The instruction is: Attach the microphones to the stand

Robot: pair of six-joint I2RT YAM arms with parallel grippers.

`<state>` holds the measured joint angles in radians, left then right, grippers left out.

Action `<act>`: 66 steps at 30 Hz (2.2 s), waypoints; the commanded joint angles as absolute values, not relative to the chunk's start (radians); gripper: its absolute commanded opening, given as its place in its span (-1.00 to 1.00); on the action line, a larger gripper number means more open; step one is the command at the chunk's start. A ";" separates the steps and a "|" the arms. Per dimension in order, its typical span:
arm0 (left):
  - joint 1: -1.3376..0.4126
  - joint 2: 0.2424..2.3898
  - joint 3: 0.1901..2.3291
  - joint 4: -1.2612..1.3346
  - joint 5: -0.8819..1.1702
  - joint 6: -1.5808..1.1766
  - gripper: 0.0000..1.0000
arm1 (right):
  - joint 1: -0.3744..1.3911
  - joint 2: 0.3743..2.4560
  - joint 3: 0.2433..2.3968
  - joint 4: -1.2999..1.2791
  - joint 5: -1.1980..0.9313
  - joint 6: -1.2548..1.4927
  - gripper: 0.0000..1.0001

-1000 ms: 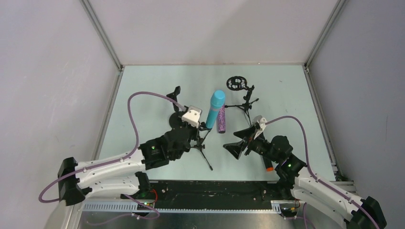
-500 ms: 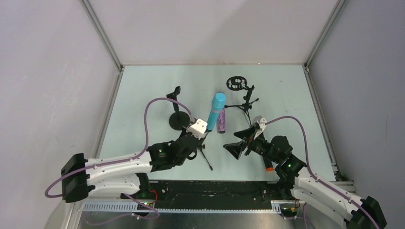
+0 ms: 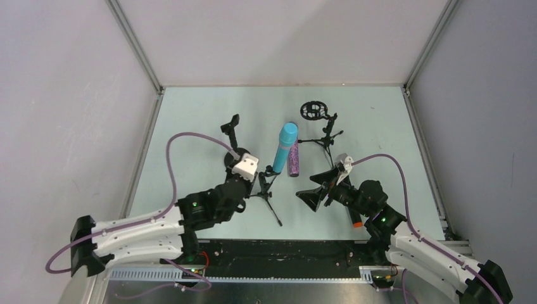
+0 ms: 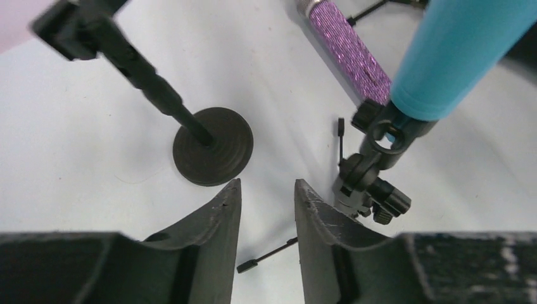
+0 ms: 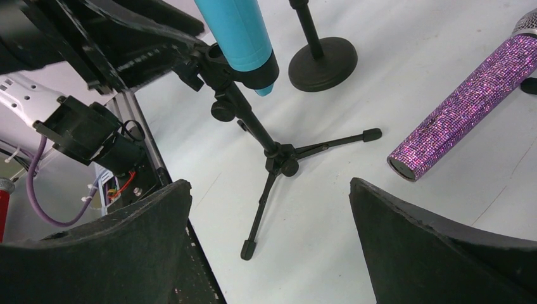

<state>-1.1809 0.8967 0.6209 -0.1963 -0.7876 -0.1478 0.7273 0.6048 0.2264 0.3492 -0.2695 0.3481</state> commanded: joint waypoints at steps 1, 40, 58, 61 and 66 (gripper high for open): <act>-1.187 0.800 0.623 -0.214 -0.880 -0.139 -0.05 | 0.733 0.591 0.226 0.385 -0.268 0.361 0.99; -0.976 0.847 0.644 -0.157 -0.118 -0.004 0.99 | 0.737 0.580 0.207 0.390 -0.257 0.369 0.99; -0.882 1.041 0.628 -0.006 0.025 0.055 0.55 | 0.737 0.585 0.212 0.394 -0.249 0.354 0.99; -0.870 1.051 0.632 -0.006 0.044 0.065 0.36 | 0.738 0.587 0.213 0.393 -0.249 0.354 0.99; -0.854 1.069 0.631 0.021 0.069 0.070 -0.53 | 0.736 0.585 0.212 0.388 -0.247 0.356 0.99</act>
<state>-0.8719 1.0573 0.6025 -0.0372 0.0479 0.0269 0.7319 0.5873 0.2050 0.3492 -0.2657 0.3656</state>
